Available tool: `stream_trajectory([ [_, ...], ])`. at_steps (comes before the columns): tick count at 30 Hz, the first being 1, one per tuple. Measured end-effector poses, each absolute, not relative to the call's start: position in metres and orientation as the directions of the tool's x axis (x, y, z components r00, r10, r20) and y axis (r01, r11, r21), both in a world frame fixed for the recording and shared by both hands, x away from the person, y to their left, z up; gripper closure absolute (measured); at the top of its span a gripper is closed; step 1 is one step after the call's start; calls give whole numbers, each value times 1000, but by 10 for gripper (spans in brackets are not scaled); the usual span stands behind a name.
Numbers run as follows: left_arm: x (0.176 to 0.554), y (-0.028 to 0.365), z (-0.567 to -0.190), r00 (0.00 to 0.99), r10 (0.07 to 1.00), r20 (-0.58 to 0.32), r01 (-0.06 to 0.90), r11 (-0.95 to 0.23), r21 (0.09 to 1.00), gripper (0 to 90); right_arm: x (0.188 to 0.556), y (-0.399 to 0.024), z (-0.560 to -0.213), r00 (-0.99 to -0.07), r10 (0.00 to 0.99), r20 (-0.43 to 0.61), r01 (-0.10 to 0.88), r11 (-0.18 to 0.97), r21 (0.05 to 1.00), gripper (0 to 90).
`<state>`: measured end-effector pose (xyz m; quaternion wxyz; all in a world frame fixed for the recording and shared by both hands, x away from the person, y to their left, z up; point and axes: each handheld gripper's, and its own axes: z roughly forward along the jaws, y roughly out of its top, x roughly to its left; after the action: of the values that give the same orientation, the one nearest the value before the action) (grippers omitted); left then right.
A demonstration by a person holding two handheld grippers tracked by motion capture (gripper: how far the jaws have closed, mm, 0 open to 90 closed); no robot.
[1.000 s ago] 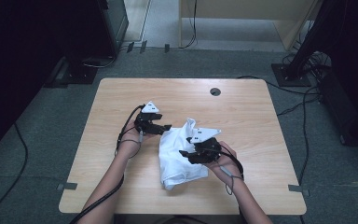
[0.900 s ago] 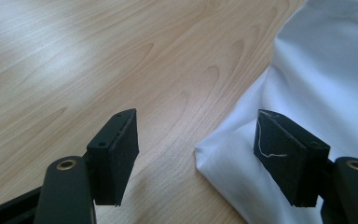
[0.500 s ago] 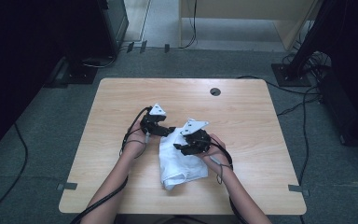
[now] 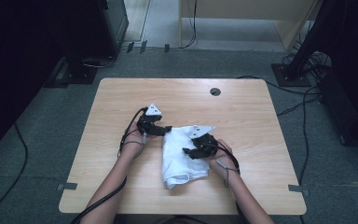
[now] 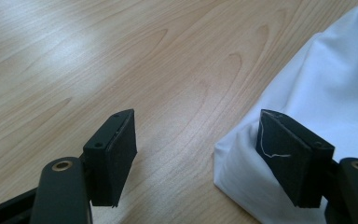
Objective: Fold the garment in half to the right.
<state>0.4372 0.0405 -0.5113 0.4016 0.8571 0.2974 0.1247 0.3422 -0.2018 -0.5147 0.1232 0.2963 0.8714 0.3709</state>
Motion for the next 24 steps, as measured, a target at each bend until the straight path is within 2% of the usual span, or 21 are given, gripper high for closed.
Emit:
stream_trajectory([
  [5, 434, 39, -512, 790, 613, 8, 393, -517, 760, 288, 338, -212, -519, -793, 608, 36, 431, 520, 737, 416],
  [10, 434, 42, -511, 782, 620, -62, 423, -455, 784, 288, 335, -217, -520, -794, 606, 42, 428, 508, 747, 409],
  [19, 417, 53, -491, 782, 620, -70, 406, -420, 812, 287, 339, -220, -500, -803, 596, -6, 357, 489, 796, 351],
  [24, 402, 54, -488, 788, 612, -59, 392, -426, 815, 287, 343, -215, -502, -800, 598, -38, 342, 508, 790, 307],
])
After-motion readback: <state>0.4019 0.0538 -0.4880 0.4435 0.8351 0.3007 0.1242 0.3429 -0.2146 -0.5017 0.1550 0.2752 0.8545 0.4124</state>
